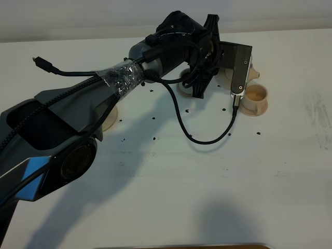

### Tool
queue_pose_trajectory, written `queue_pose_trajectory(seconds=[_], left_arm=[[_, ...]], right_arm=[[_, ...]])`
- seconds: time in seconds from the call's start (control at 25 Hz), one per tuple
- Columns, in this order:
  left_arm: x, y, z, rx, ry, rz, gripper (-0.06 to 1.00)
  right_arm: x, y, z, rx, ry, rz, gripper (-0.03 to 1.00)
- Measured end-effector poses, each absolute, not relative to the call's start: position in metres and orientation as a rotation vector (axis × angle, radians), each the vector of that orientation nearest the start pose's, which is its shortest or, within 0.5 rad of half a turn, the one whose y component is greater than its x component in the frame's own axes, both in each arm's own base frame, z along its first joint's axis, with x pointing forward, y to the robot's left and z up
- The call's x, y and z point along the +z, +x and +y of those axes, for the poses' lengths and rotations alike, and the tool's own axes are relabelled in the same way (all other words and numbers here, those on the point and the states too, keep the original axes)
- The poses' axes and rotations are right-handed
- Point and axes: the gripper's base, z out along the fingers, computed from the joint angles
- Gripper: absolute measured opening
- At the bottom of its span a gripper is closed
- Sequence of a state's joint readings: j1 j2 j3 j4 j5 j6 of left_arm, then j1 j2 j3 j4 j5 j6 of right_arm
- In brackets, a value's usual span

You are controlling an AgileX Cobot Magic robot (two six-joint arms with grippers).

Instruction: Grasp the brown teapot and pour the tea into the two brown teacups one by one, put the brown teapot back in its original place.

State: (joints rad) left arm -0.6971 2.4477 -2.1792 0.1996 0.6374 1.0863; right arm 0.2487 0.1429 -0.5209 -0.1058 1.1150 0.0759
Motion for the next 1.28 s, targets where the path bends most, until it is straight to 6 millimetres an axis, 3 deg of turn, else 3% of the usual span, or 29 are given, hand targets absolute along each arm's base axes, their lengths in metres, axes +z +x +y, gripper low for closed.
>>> queue_pose_trajectory(seconds=[1.28], left_arm=[[0.1886, 0.4354, -0.3495, 0.562, 2.116, 1.102, 0.16]], right_arm=[[0.2789, 0.0142, -0.0053, 0.048, -0.191, 2.207, 0.24]])
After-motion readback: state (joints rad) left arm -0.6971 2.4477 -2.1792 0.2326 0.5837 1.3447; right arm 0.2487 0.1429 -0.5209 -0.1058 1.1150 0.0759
